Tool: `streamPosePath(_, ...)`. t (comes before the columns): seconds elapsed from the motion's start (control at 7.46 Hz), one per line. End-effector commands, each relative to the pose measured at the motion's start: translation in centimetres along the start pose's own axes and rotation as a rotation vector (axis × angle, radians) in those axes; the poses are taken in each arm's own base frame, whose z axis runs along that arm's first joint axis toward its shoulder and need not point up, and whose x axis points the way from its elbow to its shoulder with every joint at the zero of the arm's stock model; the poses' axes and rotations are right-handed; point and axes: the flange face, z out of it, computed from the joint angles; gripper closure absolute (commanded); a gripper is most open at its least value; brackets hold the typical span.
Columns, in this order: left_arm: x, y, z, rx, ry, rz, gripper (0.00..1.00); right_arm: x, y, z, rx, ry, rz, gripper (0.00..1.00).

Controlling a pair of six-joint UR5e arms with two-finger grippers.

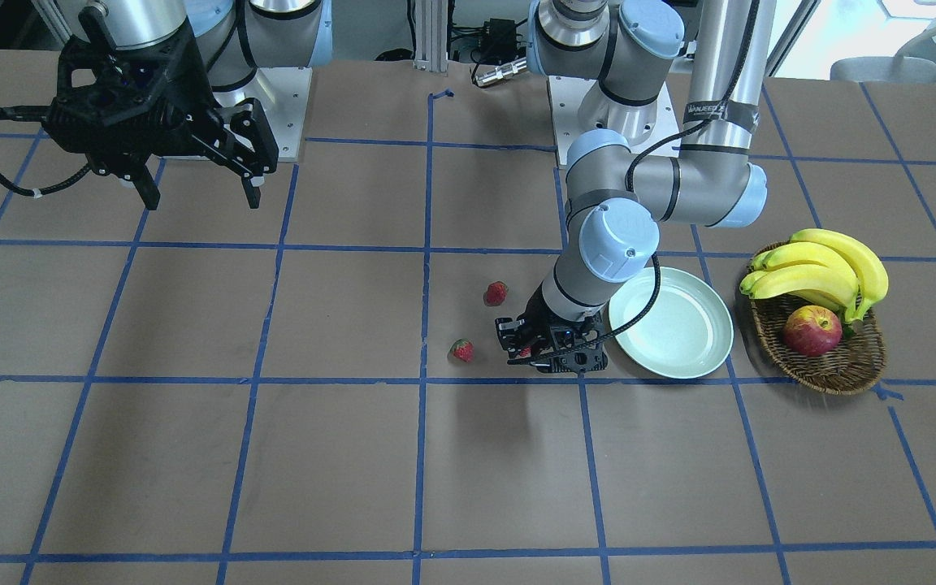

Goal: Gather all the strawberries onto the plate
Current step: 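Lower the left gripper and grasp the strawberry nearest the plate, then carry the strawberry over the plate and open the left gripper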

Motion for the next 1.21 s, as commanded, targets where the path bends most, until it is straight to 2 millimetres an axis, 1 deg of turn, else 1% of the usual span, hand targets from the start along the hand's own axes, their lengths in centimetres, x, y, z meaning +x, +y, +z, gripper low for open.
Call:
streamPosePath(0.0,-2.7,-3.3,-6.0,0.005,-0.162,0.031,1.0,0.0,-0.1,-0.3,0.006,-0.003,0.002,0.0)
streamPosePath(0.13,-6.1,-4.4,-7.5,-0.033,-0.19,0.072,1.0,0.0,-0.2,-0.2,0.008,-0.018,0.002,0.0)
streamPosePath(0.27,-11.1,-5.3,-7.7,-0.06,-0.22,0.075,1.0,-0.1,-0.3,-0.1,0.007,-0.024,0.005,0.0)
streamPosePath(0.4,-15.2,-5.4,-7.2,-0.093,-0.218,0.083,1.0,0.7,-0.5,0.0,0.002,-0.022,0.02,0.0)
streamPosePath(0.54,-17.6,-5.4,-6.9,-0.117,-0.245,0.134,1.0,1.1,-0.5,0.0,-0.003,-0.021,0.037,0.0)
streamPosePath(0.67,-19.0,-4.7,-5.7,-0.153,-0.238,0.131,1.0,1.1,-0.5,0.0,0.0,-0.021,0.038,0.0)
streamPosePath(0.8,-19.6,-3.9,-3.7,-0.185,-0.237,0.13,1.0,0.9,-0.4,0.3,0.0,-0.023,0.035,0.0)
streamPosePath(0.94,-20.3,-3.2,-3.0,-0.205,-0.241,0.129,1.0,1.1,-0.5,0.3,0.002,-0.019,0.04,0.0)
streamPosePath(1.07,-20.5,-2.9,-2.3,-0.218,-0.242,0.126,1.0,1.0,-0.4,0.2,0.002,-0.019,0.04,0.0)
